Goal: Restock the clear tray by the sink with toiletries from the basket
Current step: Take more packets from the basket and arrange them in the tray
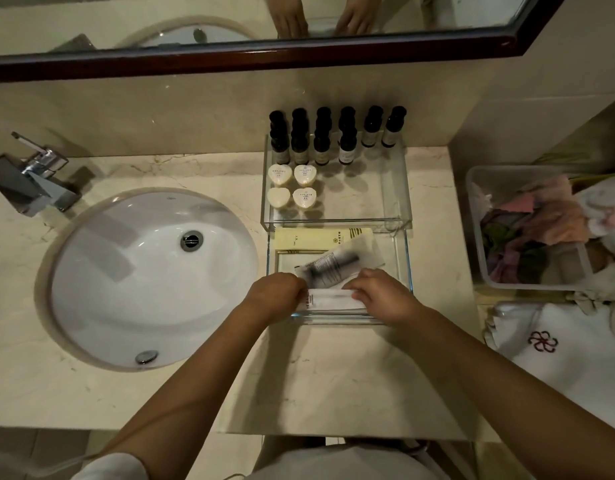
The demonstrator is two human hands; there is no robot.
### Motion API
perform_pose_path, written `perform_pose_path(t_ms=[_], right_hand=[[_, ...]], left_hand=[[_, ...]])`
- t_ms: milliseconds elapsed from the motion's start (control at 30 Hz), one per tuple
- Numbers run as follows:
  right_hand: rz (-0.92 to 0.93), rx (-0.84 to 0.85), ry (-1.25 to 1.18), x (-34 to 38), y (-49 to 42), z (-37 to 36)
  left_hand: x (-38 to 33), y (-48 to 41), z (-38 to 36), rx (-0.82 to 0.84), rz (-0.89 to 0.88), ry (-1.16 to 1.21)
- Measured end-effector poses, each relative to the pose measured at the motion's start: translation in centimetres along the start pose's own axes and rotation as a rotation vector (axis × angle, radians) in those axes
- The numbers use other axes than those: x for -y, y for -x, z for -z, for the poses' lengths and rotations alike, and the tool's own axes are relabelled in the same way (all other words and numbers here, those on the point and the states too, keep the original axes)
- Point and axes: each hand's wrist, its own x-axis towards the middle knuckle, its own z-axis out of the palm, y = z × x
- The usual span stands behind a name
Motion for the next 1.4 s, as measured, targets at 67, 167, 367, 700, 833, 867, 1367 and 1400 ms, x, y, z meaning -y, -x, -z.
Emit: perform_pose_path(t_ms=[67,167,367,700,833,867,1367,1400], right_hand=[[0.007,0.033,-0.028,-0.3,-0.1,0.0],[0.056,0.035,0.032,-0.2,0.0,-0.4],[0.100,-0.167,0.145,0.8,0.8,-0.1],[0.070,-0.195,0.424,-1.4,-1.3,1.0],[0.103,-0.262,0.555,-2.1,-1.7,1.1],[0.115,-0.265,0.566,-2.2,-1.7,1.1],[0.070,-0.179,0.283,-3.0,-0.6,2.5],[0.031,-0.245,0.256,-2.9,-0.5,2.5]], left_hand=[[-0.1,0.1,-0.2,0.020,0.003,-0.086],[-0.5,0.0,-0.3,-0.014,-0.017,-0.252],[-0.8,-0.1,-0.6,-0.099,0.007,-0.298],[-0.2,-0.2,-0.5,-0.053,-0.006,-0.067],[-0.1,0.0,-0.2,-0.089,-0.013,-0.093],[-0.1,0.1,-0.2,-0.093,-0.013,-0.102],[-1.2,-1.2,-1.2,-0.073,0.060,0.320],[-1.6,-1.4,-1.2,-0.087,0.063,0.378]])
